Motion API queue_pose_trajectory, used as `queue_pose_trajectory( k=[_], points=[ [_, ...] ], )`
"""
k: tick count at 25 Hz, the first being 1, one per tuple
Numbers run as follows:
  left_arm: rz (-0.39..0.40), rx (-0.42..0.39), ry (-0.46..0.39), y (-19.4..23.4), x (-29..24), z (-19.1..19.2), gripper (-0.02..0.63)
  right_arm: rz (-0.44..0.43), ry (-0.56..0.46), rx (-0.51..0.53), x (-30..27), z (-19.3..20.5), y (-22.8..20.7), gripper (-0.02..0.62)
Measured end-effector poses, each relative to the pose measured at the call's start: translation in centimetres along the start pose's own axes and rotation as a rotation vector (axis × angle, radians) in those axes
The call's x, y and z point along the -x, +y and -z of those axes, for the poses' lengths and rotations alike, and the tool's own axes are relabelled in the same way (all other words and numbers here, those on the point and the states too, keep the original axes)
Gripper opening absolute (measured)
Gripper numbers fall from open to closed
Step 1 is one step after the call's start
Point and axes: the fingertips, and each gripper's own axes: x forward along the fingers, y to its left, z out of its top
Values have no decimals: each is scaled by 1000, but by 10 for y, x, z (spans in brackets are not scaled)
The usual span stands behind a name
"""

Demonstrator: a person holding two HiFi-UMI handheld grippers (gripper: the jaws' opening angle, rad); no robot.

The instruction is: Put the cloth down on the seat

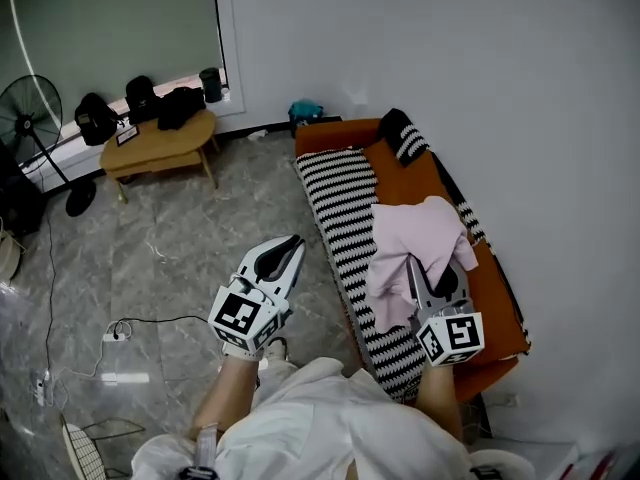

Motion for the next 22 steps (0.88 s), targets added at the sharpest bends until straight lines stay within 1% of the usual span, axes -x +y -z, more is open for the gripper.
queue_pose_trajectory(
  k=[3,9,12,16,22],
  points=[
    [-3,6,6,25,-6,5,43,-7,17,6,-24,3,4,169],
    [2,6,14,90,-22,12,43,-16,41,22,-86,8,13,169],
    [1,2,15,129,-21,13,43,-1,50,14,-113,12,22,169],
    [-6,-25,-2,182,-19,7,43,37,60,8,-146,19,35,169],
    [23,-20,5,227,-29,12,43,66,82,-3,-188,33,46,170]
  ],
)
